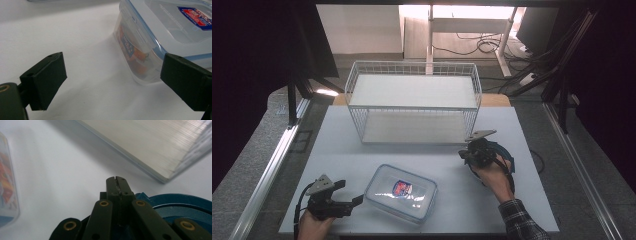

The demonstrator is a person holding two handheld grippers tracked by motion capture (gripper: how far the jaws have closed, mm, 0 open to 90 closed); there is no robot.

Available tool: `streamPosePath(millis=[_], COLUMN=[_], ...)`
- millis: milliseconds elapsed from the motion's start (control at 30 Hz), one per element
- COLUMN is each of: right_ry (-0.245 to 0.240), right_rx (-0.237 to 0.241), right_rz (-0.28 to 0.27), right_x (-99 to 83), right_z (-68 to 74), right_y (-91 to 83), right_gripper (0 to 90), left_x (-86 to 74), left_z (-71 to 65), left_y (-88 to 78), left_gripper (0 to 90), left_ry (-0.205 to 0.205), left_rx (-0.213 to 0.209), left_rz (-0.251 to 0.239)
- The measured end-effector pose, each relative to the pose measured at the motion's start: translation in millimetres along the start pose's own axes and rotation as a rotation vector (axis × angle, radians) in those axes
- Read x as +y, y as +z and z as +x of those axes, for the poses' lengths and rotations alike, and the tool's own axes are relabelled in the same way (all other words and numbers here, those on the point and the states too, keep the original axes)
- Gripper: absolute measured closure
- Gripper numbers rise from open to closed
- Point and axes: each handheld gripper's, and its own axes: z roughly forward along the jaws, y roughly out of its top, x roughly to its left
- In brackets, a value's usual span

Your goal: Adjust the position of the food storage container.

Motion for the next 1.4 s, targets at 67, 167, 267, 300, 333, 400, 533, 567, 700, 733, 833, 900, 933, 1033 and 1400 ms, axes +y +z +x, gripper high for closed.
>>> streamPosePath(millis=[67,167,267,300,333,400,533,567,700,733,833,900,933,1033,1400], right_ry=[0.003,0.015,0.018,0.021,0.022,0.031,0.046,0.049,0.056,0.059,0.065,0.072,0.072,0.083,0.119], right_rx=[-0.003,-0.016,-0.024,-0.030,-0.034,-0.039,-0.043,-0.047,-0.051,-0.053,-0.060,-0.066,-0.066,-0.073,-0.101], right_rz=[-0.001,0.001,0.004,0.007,0.008,0.008,0.006,0.006,0.006,0.006,0.008,0.007,0.007,0.005,-0.009], right_x=[-1.6,-7.5,-10.2,-11.6,-13.2,-17.2,-24.6,-27.8,-33.9,-35.5,-39.8,-42.8,-42.8,-47.4,-58.2], right_z=[-2.0,-9.9,-13.5,-15.0,-16.7,-20.7,-26.0,-27.9,-31.6,-32.6,-36.3,-39.0,-39.0,-43.7,-55.5], right_y=[-1.5,-7.1,-9.9,-11.4,-13.1,-16.7,-23.4,-26.5,-32.2,-33.6,-38.0,-40.6,-40.6,-44.7,-53.6], right_gripper=[89.4,89.5,89.5,89.4,89.5,89.4,89.4,89.4,89.4,89.4,89.4,89.4,89.4,89.4,89.4], left_x=[0.0,-0.1,-0.1,-0.1,-0.1,-0.1,-0.1,-0.2,-0.2,-0.3,-0.3,-0.3,-0.3,-0.3,-0.3], left_z=[0.1,0.1,0.2,0.2,0.2,0.3,0.4,0.5,0.7,0.7,0.9,1.0,1.0,1.2,1.7], left_y=[0.0,0.0,0.1,0.1,0.2,0.2,0.3,0.3,0.4,0.4,0.5,0.6,0.6,0.6,0.8], left_gripper=[5.9,5.9,5.9,5.9,5.9,5.9,5.9,5.9,5.9,5.9,5.9,5.9,5.9,5.9,6.0], left_ry=[-0.001,-0.002,-0.003,-0.004,-0.004,-0.005,-0.006,-0.008,-0.010,-0.011,-0.011,-0.014,-0.014,-0.014,-0.017], left_rx=[-0.001,-0.001,-0.002,-0.002,-0.002,-0.003,-0.003,-0.004,-0.005,-0.005,-0.005,-0.007,-0.007,-0.007,-0.009], left_rz=[0.000,0.000,0.000,0.000,0.000,-0.001,-0.001,-0.001,-0.002,-0.002,-0.002,-0.002,-0.002,-0.002,-0.002])
